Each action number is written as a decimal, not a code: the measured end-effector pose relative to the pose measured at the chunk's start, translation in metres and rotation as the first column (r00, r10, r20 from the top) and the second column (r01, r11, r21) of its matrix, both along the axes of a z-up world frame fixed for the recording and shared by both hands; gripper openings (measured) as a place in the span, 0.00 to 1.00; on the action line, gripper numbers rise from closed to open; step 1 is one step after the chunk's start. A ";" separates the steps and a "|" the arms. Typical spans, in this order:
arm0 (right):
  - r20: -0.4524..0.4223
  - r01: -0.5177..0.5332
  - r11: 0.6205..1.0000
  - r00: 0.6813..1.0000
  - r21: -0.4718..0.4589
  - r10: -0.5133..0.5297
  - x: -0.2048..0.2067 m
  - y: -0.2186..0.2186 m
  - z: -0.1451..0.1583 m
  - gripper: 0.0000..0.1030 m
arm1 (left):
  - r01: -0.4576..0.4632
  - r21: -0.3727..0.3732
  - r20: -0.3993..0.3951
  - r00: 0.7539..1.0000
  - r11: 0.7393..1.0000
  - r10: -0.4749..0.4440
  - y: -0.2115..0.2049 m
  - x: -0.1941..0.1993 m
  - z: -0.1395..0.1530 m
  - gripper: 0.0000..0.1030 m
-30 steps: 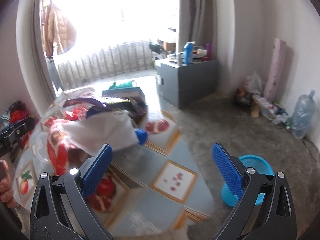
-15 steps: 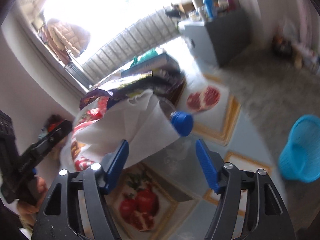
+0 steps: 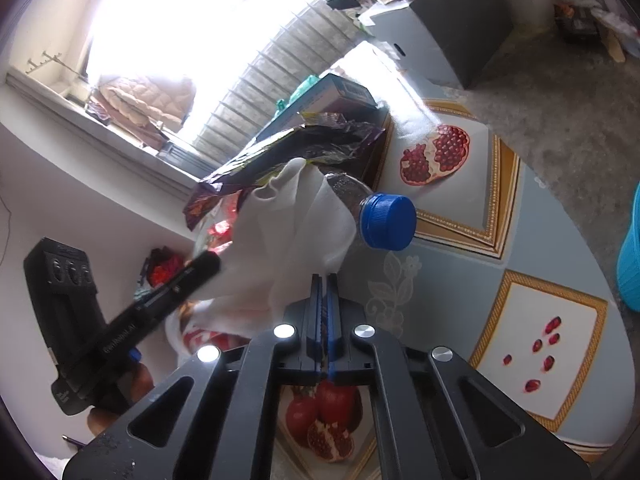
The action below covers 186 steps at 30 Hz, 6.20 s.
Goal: Collect trash
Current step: 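Grasp the white tissue with the right tool while the left tool grasps the red snack bag, then carry the red snack bag in the left tool toward the blue wastebasket, then open the left tool to drop the red snack bag into the wastebasket, then grasp the clear plastic bowl with the left tool while the right tool holds the tissue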
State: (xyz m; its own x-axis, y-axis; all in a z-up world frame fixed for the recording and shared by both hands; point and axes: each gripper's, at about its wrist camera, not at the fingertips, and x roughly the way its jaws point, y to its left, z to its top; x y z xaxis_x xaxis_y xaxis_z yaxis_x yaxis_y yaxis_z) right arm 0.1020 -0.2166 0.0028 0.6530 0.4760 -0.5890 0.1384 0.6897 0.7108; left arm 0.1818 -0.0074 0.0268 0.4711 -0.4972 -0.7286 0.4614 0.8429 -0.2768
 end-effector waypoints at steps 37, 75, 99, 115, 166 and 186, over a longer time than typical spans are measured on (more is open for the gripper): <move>-0.147 -0.057 0.968 0.989 -0.243 0.021 -0.050 0.011 -0.020 0.38 | 0.064 -0.074 -0.059 0.996 0.995 -0.069 0.041 -0.119 -0.021 0.21; -0.082 0.098 0.924 0.987 -0.371 -0.138 -0.010 -0.024 -0.023 0.00 | -0.116 0.613 0.547 0.776 0.781 -0.314 -0.032 -0.100 -0.019 0.23; 0.136 0.222 0.924 0.973 -0.311 -0.188 -0.083 -0.019 0.044 0.00 | -0.145 0.220 0.617 0.787 0.965 -0.022 0.066 -0.143 0.139 0.02; 0.149 0.578 0.752 0.813 -0.316 -0.562 -0.180 -0.146 0.040 0.00 | 0.274 0.072 0.298 0.912 0.959 -0.282 -0.172 -0.089 0.110 0.02; 0.051 0.634 0.651 0.732 -0.419 -0.680 -0.165 -0.237 -0.009 0.92 | 0.514 -0.024 0.109 0.854 0.857 -0.509 -0.346 -0.076 0.037 0.82; 0.225 0.395 0.430 0.891 -0.812 -0.395 -0.145 -0.065 0.064 0.92 | -0.011 -0.022 0.163 0.986 1.000 0.014 -0.003 -0.123 0.074 0.94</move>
